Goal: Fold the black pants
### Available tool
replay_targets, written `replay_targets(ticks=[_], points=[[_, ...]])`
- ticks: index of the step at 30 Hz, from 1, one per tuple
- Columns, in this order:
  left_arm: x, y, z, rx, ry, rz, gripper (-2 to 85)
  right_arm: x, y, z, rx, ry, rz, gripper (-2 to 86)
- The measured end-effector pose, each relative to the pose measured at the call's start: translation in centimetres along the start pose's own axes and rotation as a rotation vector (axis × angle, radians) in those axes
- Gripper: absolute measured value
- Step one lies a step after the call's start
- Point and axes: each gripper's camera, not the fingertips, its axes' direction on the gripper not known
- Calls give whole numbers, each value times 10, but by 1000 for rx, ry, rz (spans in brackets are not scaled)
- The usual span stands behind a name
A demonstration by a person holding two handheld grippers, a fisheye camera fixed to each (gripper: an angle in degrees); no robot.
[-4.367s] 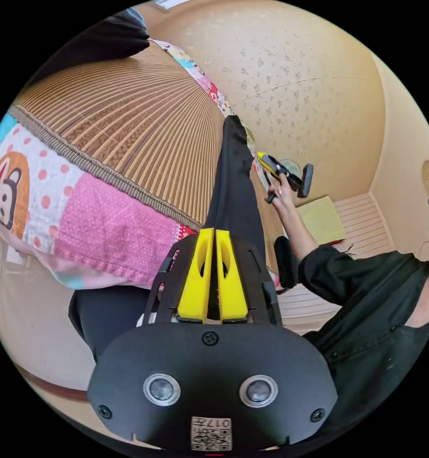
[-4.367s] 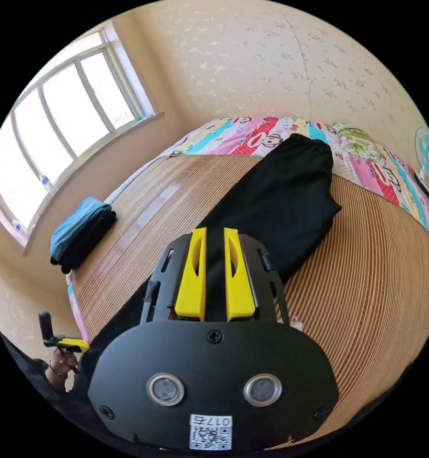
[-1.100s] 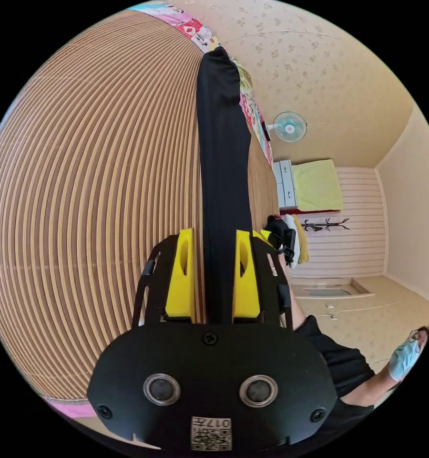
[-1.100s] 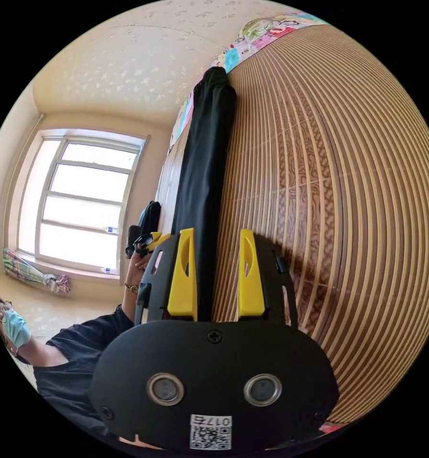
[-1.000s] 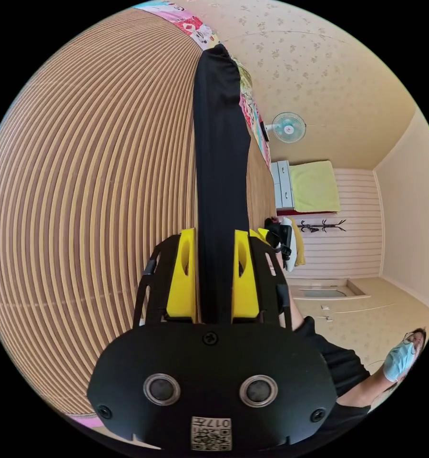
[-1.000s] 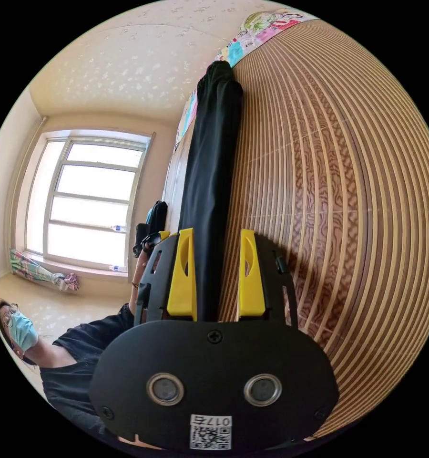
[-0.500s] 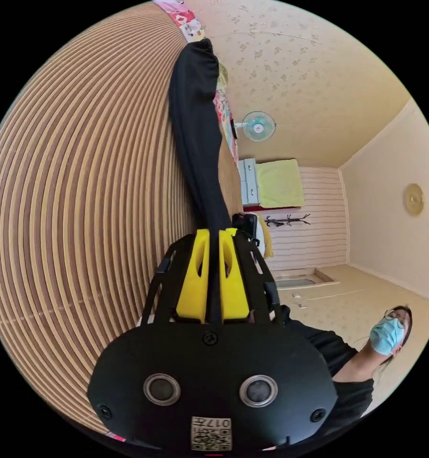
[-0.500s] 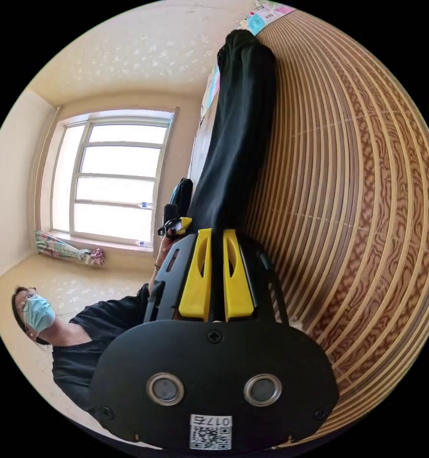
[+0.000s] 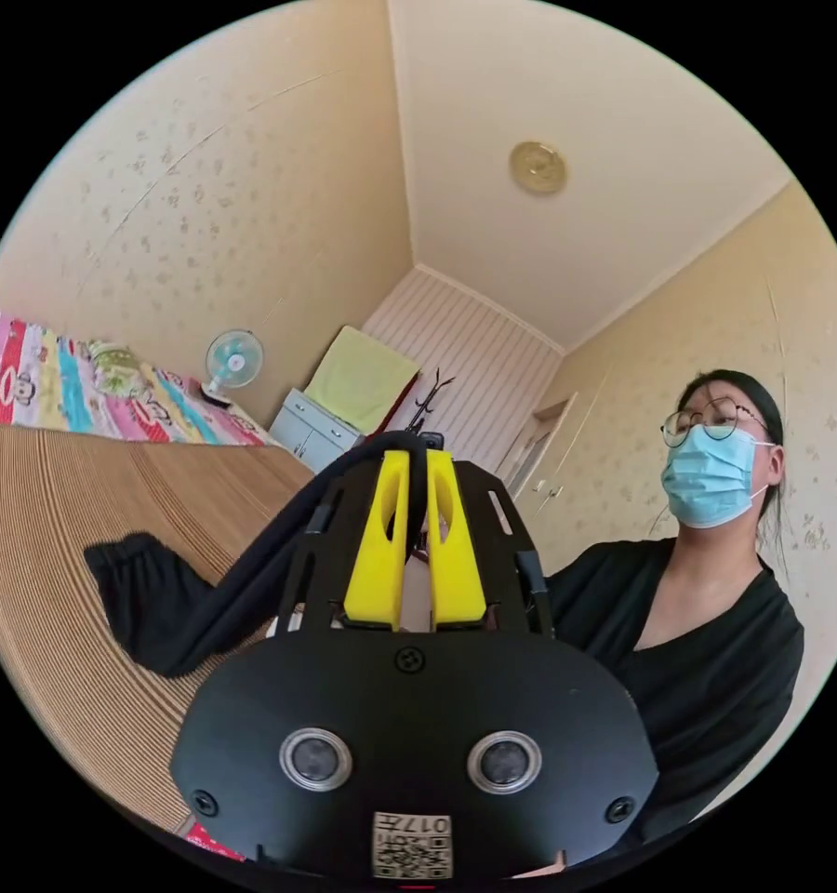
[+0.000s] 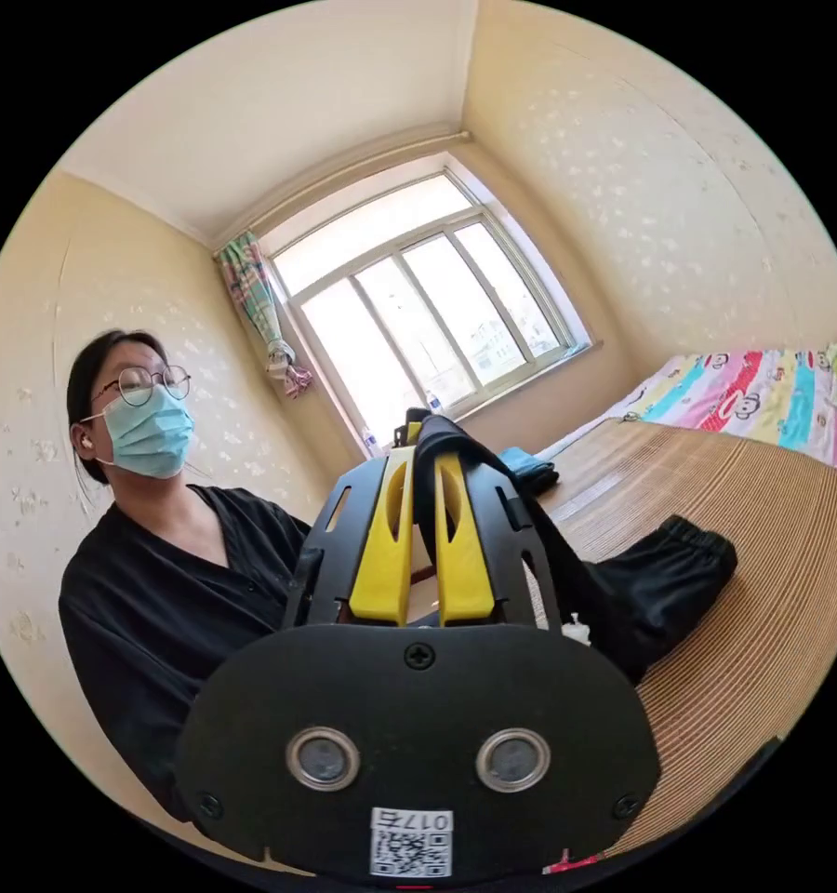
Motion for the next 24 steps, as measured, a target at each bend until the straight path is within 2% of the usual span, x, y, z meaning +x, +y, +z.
replay_targets(ticks=[4, 7, 9, 12, 16, 19, 20, 21, 23, 24], points=[[75, -23, 6, 65, 73, 111, 38, -109, -54, 3, 44, 31, -188, 9], [126, -34, 12, 128, 35, 199, 37, -165, -83, 8, 80, 50, -284, 9], [143, -40, 18, 158, -39, 218, 37, -184, -98, 14, 89, 100, -295, 9], [125, -48, 29, 172, -90, 149, 38, -181, -119, 25, 95, 171, -237, 11], [46, -70, 48, 119, -220, -25, 38, -115, -144, 49, 60, 390, -141, 16], [-41, -95, 72, -3, -410, -125, 38, -14, -170, 78, -64, 601, -14, 19], [-66, -102, 84, -61, -545, -107, 38, 34, -180, 89, -113, 649, 39, 19], [-90, -106, 99, -132, -663, -96, 37, 57, -183, 93, -128, 656, 74, 18], [-125, -103, 113, -203, -722, -134, 34, 143, -189, 103, -150, 640, 260, 14], [-148, -94, 118, -236, -719, -165, 35, 159, -187, 106, -153, 650, 295, 13]])
